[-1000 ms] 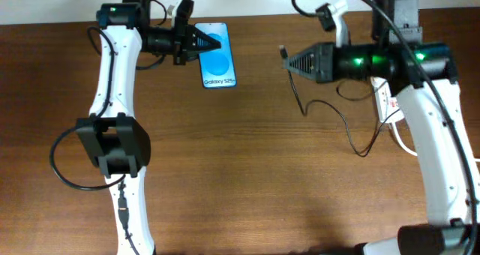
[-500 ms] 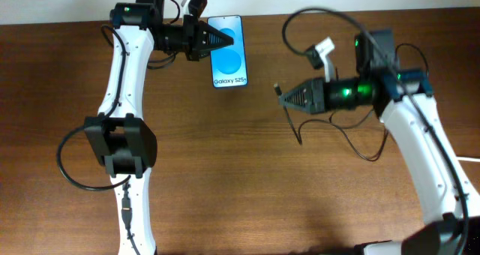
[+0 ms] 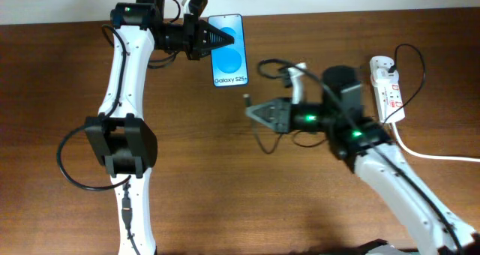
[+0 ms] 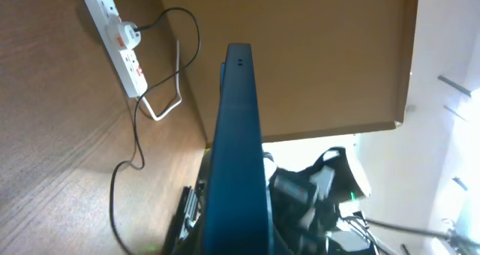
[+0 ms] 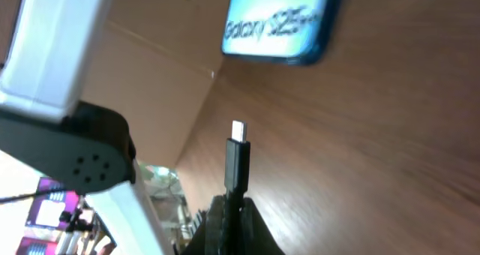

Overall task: Plug charger to phone and switch on socket
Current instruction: 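Push the USB-C plug up into the phone's bottom port, then open the right gripper off the plug and pull it back right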

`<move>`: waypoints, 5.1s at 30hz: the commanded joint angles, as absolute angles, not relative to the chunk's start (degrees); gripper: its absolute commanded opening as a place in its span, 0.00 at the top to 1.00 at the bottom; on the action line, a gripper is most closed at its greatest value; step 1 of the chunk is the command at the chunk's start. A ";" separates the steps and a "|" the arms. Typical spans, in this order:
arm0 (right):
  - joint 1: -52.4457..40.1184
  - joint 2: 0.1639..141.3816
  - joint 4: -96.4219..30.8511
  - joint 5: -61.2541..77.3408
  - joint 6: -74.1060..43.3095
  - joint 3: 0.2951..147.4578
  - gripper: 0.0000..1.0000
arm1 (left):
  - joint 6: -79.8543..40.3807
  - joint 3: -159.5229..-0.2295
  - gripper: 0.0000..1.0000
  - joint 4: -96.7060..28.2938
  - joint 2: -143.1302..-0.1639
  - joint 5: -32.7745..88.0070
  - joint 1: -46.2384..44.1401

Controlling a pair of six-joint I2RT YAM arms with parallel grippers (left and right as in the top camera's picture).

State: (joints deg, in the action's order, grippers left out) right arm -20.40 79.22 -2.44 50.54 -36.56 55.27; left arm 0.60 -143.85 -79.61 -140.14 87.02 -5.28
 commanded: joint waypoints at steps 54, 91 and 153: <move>-25.87 82.98 7.55 40.42 -50.48 55.16 0.96 | -0.86 -144.81 1.00 -78.98 -139.81 90.17 -4.99; -24.29 82.98 7.99 35.94 -49.84 55.18 0.96 | -0.80 -144.81 1.00 -81.52 -139.81 90.17 -6.33; -15.38 83.90 3.79 49.58 -44.38 55.18 0.25 | -0.40 -144.81 1.00 -80.23 -139.81 76.09 -3.95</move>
State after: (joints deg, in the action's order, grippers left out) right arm -17.12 83.66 5.76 47.81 -47.00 54.46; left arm -0.45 -143.90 -80.31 -140.16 78.72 -4.12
